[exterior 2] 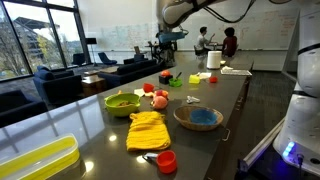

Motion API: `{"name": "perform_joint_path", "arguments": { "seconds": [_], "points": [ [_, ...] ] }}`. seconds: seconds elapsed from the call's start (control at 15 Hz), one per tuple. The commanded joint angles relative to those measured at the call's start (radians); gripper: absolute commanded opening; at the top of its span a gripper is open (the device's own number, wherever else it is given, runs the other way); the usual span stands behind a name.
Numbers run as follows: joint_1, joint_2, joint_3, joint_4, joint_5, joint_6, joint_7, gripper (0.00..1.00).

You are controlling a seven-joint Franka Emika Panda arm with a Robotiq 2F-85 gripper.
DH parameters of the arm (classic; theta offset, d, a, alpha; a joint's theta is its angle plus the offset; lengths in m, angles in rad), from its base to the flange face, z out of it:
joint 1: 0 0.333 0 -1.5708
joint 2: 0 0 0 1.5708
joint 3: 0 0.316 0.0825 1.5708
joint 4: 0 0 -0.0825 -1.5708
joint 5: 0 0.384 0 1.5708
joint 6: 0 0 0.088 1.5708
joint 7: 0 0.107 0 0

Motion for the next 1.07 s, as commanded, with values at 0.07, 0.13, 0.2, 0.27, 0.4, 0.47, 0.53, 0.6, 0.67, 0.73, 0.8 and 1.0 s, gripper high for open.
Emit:
{"name": "perform_joint_path", "arguments": {
  "seconds": [0.07,0.13,0.2,0.27,0.4,0.47,0.53,0.6,0.67,0.73,0.8,1.0],
  "points": [
    [-0.015,0.005,-0.082,-0.002,0.288,0.061,-0.058,1.0],
    [-0.023,-0.003,-0.097,-0.016,0.35,0.083,-0.06,1.0],
    [-0.038,-0.041,-0.11,-0.06,0.417,0.105,-0.073,1.0],
    [-0.047,-0.053,-0.123,-0.076,0.476,0.128,-0.075,1.0],
    [-0.06,-0.077,-0.151,-0.113,0.547,0.172,-0.071,1.0],
    [-0.065,-0.09,-0.165,-0.134,0.561,0.2,-0.065,1.0],
    [-0.068,-0.113,-0.18,-0.171,0.558,0.258,-0.052,1.0],
    [-0.066,-0.138,-0.193,-0.211,0.531,0.342,-0.044,1.0],
    [-0.059,-0.153,-0.203,-0.238,0.469,0.396,-0.046,1.0],
    [-0.05,-0.159,-0.207,-0.254,0.401,0.429,-0.055,1.0],
    [-0.04,-0.166,-0.202,-0.272,0.335,0.439,-0.059,1.0],
    [-0.051,-0.131,-0.197,-0.232,0.361,0.417,-0.063,1.0]
  ]
}}
